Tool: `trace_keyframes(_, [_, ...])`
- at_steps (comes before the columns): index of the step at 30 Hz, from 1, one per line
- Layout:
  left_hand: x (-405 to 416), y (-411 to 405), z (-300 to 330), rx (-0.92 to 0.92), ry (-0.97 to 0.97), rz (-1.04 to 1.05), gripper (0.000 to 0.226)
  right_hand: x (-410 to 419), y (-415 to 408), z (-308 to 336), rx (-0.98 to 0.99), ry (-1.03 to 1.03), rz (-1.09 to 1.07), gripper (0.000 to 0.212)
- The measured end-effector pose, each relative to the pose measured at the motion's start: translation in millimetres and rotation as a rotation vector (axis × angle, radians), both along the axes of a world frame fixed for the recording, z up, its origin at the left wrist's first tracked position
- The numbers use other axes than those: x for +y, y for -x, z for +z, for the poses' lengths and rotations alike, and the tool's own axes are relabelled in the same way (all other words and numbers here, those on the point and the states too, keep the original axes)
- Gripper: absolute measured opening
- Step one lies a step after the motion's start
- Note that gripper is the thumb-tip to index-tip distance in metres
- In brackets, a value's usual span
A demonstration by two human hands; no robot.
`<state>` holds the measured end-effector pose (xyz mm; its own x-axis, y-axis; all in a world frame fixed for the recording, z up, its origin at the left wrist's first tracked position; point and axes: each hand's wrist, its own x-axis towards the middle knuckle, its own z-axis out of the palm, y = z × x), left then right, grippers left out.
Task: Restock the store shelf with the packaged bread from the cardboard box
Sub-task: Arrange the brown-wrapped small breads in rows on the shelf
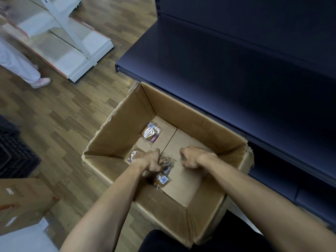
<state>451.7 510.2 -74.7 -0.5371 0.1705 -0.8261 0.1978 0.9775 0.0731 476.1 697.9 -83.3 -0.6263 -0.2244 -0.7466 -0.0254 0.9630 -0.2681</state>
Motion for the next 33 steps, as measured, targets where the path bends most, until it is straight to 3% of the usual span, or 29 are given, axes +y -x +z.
trace_keyframes(10, [2.1, -6.7, -6.7, -0.016, -0.06, 0.032, 0.039, 3.2, -5.2, -0.9, -0.001, -0.005, -0.001, 0.04])
trace_keyframes(14, [2.5, -5.3, -5.7, 0.048, -0.116, 0.126, 0.05, 2.5, -2.6, 2.8, 0.027, 0.008, -0.036, 0.047])
trace_keyframes(19, [10.7, -9.6, 0.5, 0.127, -0.151, 0.098, 0.064, -2.6, 3.1, 10.6, 0.085, 0.059, -0.086, 0.056])
trace_keyframes(22, [11.0, -15.2, 2.4, 0.21, -0.151, 0.016, 0.064, -4.3, 0.9, 12.2, 0.078, 0.073, -0.092, 0.061])
trace_keyframes(26, [7.7, -18.6, 5.3, 0.475, -0.109, -0.215, 0.07, -2.2, -2.4, 15.8, 0.08, 0.102, -0.123, 0.088])
trace_keyframes(33, [7.6, -4.1, 52.6, 0.773, -0.152, -0.509, 0.066, -0.6, 9.3, 63.7, 0.277, 0.239, -0.087, 0.119])
